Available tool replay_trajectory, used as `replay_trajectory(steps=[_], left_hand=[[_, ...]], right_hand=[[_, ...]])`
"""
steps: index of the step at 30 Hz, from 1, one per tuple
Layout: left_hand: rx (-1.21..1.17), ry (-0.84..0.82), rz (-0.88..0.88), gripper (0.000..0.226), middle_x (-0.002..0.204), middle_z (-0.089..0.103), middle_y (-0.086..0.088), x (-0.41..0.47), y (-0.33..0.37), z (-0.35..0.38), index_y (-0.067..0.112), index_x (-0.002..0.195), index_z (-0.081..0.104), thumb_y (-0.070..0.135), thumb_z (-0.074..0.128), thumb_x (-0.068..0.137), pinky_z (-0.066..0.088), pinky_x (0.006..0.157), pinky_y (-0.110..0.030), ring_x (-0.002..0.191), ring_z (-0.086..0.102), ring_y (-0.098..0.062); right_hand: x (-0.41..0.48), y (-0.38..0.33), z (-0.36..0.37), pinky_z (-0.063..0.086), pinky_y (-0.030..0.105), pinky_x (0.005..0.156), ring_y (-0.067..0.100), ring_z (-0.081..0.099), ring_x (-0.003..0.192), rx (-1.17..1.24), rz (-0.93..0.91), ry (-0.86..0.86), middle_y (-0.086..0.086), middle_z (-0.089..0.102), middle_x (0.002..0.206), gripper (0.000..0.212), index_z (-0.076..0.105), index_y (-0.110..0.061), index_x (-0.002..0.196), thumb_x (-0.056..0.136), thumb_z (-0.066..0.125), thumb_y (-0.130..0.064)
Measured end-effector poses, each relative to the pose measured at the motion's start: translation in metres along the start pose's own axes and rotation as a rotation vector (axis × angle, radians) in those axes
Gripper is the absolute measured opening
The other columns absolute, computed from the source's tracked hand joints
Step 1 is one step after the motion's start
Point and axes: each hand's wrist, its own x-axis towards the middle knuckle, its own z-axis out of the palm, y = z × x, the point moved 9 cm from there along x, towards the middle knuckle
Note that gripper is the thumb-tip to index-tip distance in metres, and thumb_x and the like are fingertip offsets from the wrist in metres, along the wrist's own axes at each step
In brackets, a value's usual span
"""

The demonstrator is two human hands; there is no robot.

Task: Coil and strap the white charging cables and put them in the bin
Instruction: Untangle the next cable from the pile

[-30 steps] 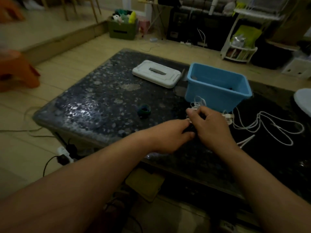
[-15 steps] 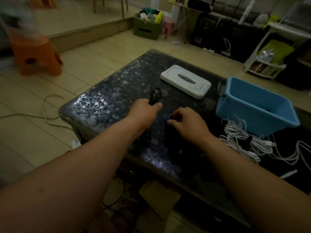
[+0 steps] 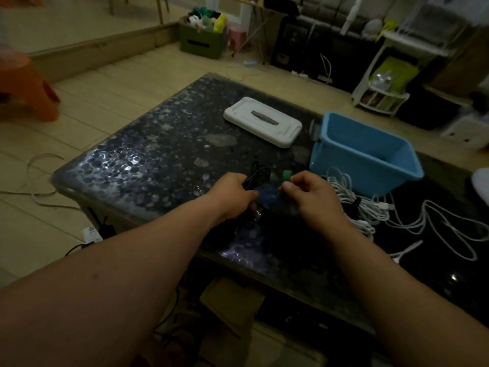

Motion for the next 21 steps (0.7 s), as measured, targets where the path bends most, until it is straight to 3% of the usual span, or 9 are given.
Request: replay_trajectory(steps=[4, 7, 10, 14, 18, 21], left_hand=[[0.084, -0.005, -0.024, 0.015, 0.069, 0.073, -0.002, -0.006, 0.003, 0.008, 0.012, 0.089, 0.073, 0.017, 0.066, 0.101, 0.037, 0.038, -0.014, 0.037, 0.054, -0.001], [0.130, -0.006, -0.028, 0.019, 0.067, 0.071, -0.002, -0.008, 0.005, 0.014, 0.012, 0.084, 0.070, 0.016, 0.065, 0.102, 0.036, 0.037, -0.014, 0.035, 0.052, -0.002], [0.175, -0.001, -0.037, 0.016, 0.066, 0.073, 0.001, -0.010, 0.006, 0.019, 0.014, 0.087, 0.072, 0.017, 0.065, 0.101, 0.037, 0.039, -0.015, 0.034, 0.052, -0.001], [0.283, 0.018, -0.011, 0.026, 0.049, 0.065, 0.008, -0.012, 0.015, 0.019, 0.015, 0.076, 0.072, 0.023, 0.067, 0.100, 0.037, 0.042, -0.018, 0.035, 0.052, 0.002], [0.218, 0.159, -0.007, 0.013, 0.071, 0.075, -0.004, -0.013, 0.031, -0.001, 0.015, 0.093, 0.069, 0.026, 0.066, 0.101, 0.055, 0.060, -0.030, 0.065, 0.071, -0.018], [0.041, 0.194, 0.016, 0.021, 0.067, 0.065, -0.003, -0.027, 0.058, 0.001, 0.009, 0.092, 0.065, 0.026, 0.063, 0.104, 0.046, 0.049, -0.026, 0.056, 0.060, -0.018]], right_hand=[[-0.017, -0.002, -0.034, 0.049, 0.016, 0.059, 0.002, 0.064, 0.065, 0.338, 0.079, 0.050, -0.003, 0.081, 0.086, 0.013, 0.061, -0.017, 0.094, 0.106, 0.061, -0.014], [-0.023, -0.003, -0.057, 0.050, 0.024, 0.069, 0.005, 0.063, 0.069, 0.439, 0.105, 0.067, -0.005, 0.080, 0.084, 0.007, 0.063, -0.018, 0.102, 0.107, 0.060, -0.014], [-0.028, -0.003, -0.071, 0.046, 0.027, 0.073, 0.006, 0.066, 0.075, 0.488, 0.136, 0.049, -0.005, 0.079, 0.084, 0.009, 0.066, -0.021, 0.110, 0.106, 0.060, -0.016], [-0.043, -0.002, -0.081, 0.050, 0.014, 0.057, -0.001, 0.068, 0.062, 0.539, 0.154, 0.042, 0.005, 0.075, 0.084, 0.010, 0.065, -0.005, 0.113, 0.105, 0.059, -0.008], [-0.056, 0.009, -0.088, 0.061, 0.030, 0.080, 0.019, 0.075, 0.079, 0.517, 0.145, 0.021, 0.007, 0.076, 0.078, 0.006, 0.062, -0.004, 0.101, 0.104, 0.056, -0.004], [-0.062, 0.007, -0.094, 0.060, 0.031, 0.070, 0.022, 0.071, 0.067, 0.502, 0.114, -0.006, 0.007, 0.071, 0.069, 0.010, 0.058, -0.005, 0.098, 0.105, 0.051, -0.001]])
